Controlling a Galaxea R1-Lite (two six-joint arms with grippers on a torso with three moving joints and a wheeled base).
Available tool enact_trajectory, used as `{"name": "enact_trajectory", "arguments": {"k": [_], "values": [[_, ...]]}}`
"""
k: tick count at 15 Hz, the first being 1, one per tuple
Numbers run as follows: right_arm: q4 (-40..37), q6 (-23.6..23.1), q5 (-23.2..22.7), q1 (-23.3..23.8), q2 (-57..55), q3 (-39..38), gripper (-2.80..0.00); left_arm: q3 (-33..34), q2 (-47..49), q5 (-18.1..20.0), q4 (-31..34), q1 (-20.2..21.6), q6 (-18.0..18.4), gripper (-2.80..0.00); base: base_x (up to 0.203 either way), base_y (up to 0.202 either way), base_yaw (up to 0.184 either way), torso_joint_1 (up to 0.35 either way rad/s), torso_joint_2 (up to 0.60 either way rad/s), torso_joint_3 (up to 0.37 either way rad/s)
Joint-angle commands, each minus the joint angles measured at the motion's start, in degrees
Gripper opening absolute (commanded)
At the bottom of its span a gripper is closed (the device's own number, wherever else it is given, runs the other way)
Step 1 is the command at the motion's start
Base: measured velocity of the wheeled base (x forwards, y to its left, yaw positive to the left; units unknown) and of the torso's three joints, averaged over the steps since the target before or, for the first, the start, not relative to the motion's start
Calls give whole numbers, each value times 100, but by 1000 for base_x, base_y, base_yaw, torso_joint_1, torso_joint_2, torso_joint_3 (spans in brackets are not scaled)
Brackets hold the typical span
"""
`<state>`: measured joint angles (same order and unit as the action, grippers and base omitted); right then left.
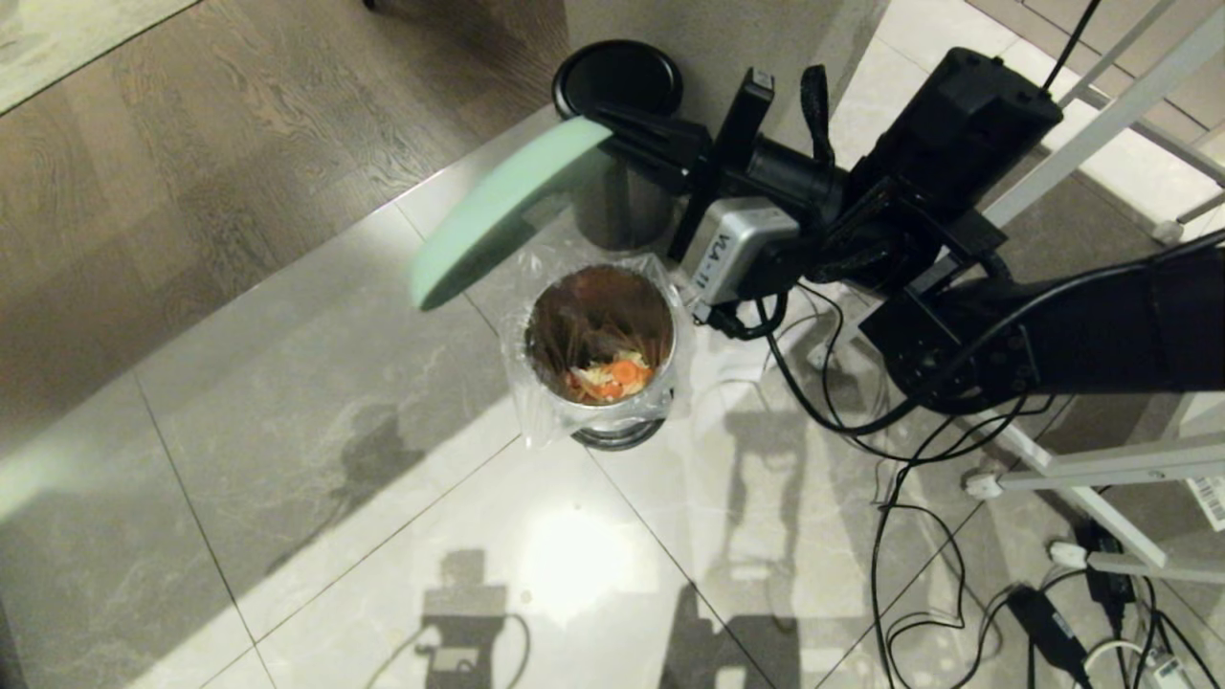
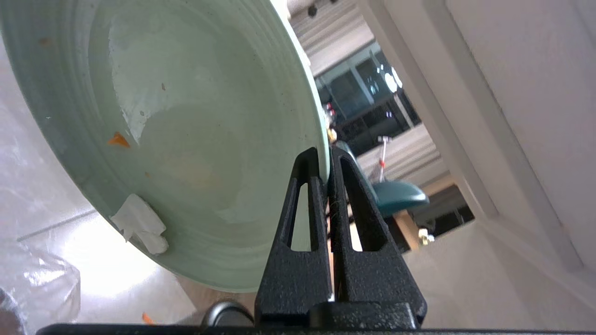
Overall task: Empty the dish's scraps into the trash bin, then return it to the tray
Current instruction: Pour the leftover food from the plate into the trash can
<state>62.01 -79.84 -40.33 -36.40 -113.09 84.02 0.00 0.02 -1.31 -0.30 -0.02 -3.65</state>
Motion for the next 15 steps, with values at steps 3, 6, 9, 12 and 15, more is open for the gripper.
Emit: {"name": "enact_trajectory", "arguments": {"k": [3, 6, 9, 12, 15], "values": [[23, -50, -229, 2, 15, 18, -280, 0, 6, -1, -5, 2, -4, -280, 0, 0, 0, 0, 0, 0], [31, -64, -405, 62, 84, 51, -280, 0, 6, -1, -5, 2, -4, -280, 0, 0, 0, 0, 0, 0], [23, -50, -518, 72, 168, 38, -280, 0, 6, -1, -5, 2, -4, -280, 0, 0, 0, 0, 0, 0], [0, -56, -508, 93, 237, -30, -280, 0, 6, -1, -5, -2, -4, -280, 0, 0, 0, 0, 0, 0], [17, -32, -490, 166, 248, -118, -280, 0, 6, -1, -5, 0, -4, -280, 0, 0, 0, 0, 0, 0]]}}
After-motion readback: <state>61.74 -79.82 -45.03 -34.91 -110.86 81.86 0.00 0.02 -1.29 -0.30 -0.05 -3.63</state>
